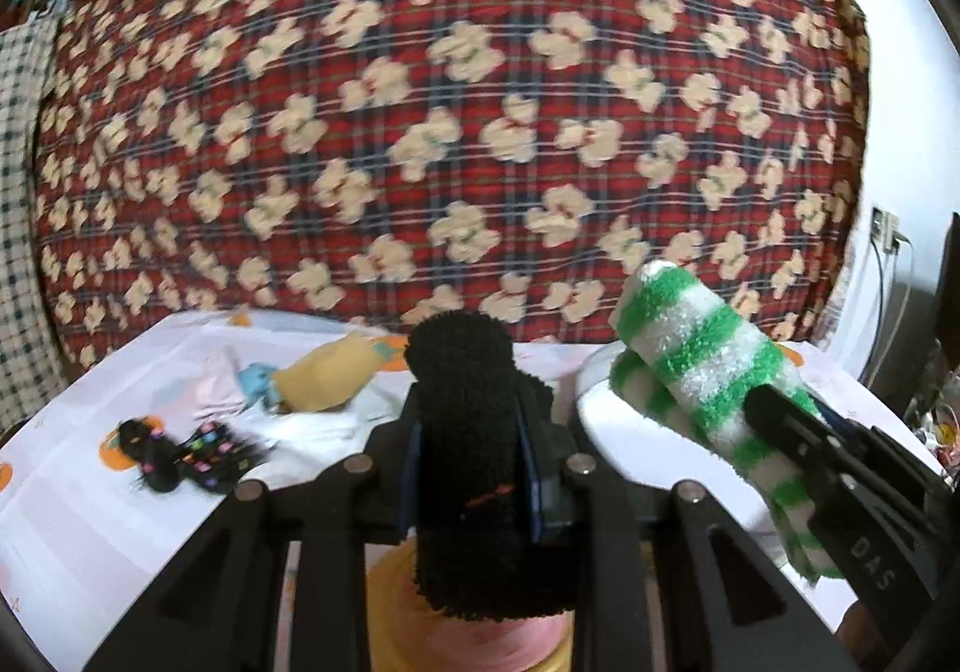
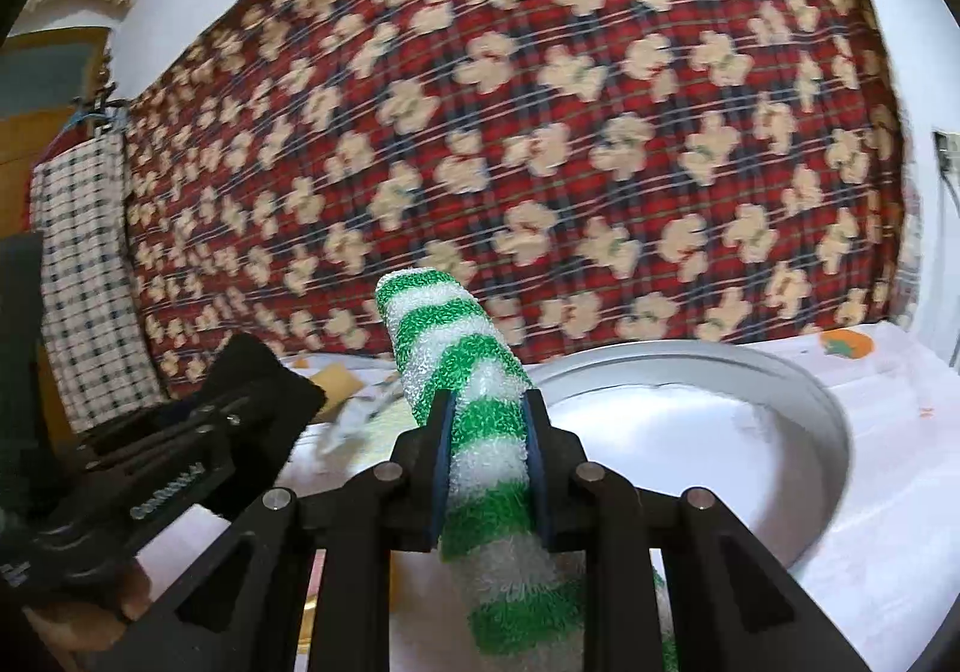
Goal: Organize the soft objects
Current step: 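Carry both socks over the metal tin, right tool and left tool together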
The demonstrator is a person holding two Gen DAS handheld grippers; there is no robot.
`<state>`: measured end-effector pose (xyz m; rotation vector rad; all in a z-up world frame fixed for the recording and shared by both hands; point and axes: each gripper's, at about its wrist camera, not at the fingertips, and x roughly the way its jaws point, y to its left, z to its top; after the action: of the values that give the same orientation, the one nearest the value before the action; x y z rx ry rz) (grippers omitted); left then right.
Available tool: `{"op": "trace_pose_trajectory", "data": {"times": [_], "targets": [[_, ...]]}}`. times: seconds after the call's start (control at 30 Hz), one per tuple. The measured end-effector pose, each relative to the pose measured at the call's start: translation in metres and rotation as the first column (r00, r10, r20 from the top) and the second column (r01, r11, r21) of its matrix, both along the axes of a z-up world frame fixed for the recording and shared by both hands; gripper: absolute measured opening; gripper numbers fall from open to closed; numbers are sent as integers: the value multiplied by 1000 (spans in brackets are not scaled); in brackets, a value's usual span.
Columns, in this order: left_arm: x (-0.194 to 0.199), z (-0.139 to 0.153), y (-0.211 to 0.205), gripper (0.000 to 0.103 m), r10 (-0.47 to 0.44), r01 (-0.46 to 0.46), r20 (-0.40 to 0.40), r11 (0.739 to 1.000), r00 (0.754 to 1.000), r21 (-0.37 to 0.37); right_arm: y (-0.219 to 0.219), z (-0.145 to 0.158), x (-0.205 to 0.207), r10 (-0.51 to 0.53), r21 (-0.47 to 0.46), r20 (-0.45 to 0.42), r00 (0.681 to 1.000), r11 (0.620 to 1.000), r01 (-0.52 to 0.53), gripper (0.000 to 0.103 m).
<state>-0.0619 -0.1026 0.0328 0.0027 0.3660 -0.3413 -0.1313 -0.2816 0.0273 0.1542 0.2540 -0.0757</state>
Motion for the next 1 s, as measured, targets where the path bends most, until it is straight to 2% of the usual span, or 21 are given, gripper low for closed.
{"op": "trace_pose_trajectory", "data": {"times": [0.27,0.43,0.77,1.0], "targets": [[-2,9,-50,25,-81,81,15,997,997,15,-57,1,-5,-131,22,-12,991,991,131,24],[-2,8,-83,25,-121,120,12,992,993,49,-75,-1,-3,-187,-8,-36,982,982,187,24],[11,-2,-141,25,-167,169,-30,979,986,116,-96,-9,14,-245,-77,-108,963,968,238,24],[23,-22,-164,25,-179,191,-89,970,980,149,-99,-17,25,-238,-91,-164,957,970,226,24]]}}
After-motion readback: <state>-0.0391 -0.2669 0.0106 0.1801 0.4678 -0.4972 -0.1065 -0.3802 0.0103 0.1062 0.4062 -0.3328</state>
